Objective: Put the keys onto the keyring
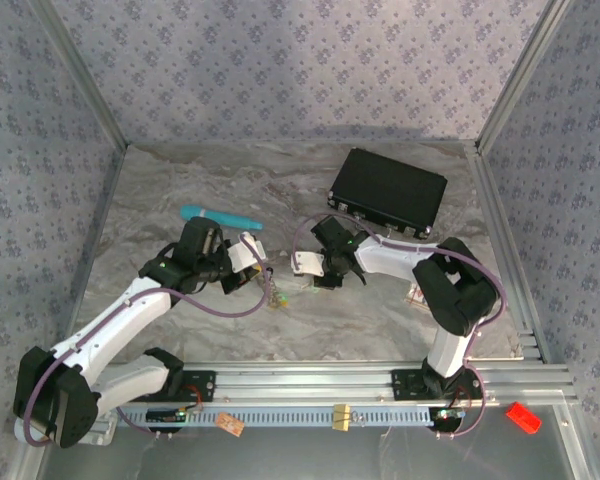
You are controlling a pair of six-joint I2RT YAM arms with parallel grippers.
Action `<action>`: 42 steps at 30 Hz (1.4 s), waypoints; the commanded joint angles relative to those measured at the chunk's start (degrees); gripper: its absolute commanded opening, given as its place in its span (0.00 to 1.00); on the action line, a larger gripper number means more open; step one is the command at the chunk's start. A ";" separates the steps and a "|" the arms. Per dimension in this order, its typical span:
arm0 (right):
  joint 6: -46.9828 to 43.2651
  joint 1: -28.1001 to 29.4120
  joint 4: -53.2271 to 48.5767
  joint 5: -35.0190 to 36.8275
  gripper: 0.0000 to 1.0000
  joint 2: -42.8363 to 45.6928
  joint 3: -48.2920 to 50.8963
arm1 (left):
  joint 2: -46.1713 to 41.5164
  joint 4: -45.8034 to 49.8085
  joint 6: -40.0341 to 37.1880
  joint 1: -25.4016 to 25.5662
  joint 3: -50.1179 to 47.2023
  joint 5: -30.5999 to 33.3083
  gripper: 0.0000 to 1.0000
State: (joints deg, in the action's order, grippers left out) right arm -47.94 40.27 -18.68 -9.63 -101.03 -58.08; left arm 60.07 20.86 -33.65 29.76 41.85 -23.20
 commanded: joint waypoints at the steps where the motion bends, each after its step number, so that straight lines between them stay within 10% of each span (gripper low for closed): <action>1: -0.77 -0.08 -2.13 0.84 0.19 -1.06 -1.39 | -0.12 -1.53 -0.96 0.33 -0.01 -2.39 0.00; 23: 0.49 -0.56 -2.16 0.43 0.00 0.02 -1.60 | -0.04 -1.53 -1.16 0.38 -0.02 -2.21 0.00; 37: 9.74 0.04 3.36 -9.27 0.00 19.99 8.74 | -3.14 -2.34 1.67 2.72 -1.24 -0.88 0.00; 42: 13.59 2.73 2.90 -2.69 0.00 20.49 10.46 | -4.28 -2.99 2.90 3.09 -2.46 -1.23 0.00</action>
State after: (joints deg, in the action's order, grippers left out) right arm -38.68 41.87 -15.40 -14.72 -79.83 -48.34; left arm 57.36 20.14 -31.88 32.38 40.10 -22.96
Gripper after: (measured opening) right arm 0.053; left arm 0.043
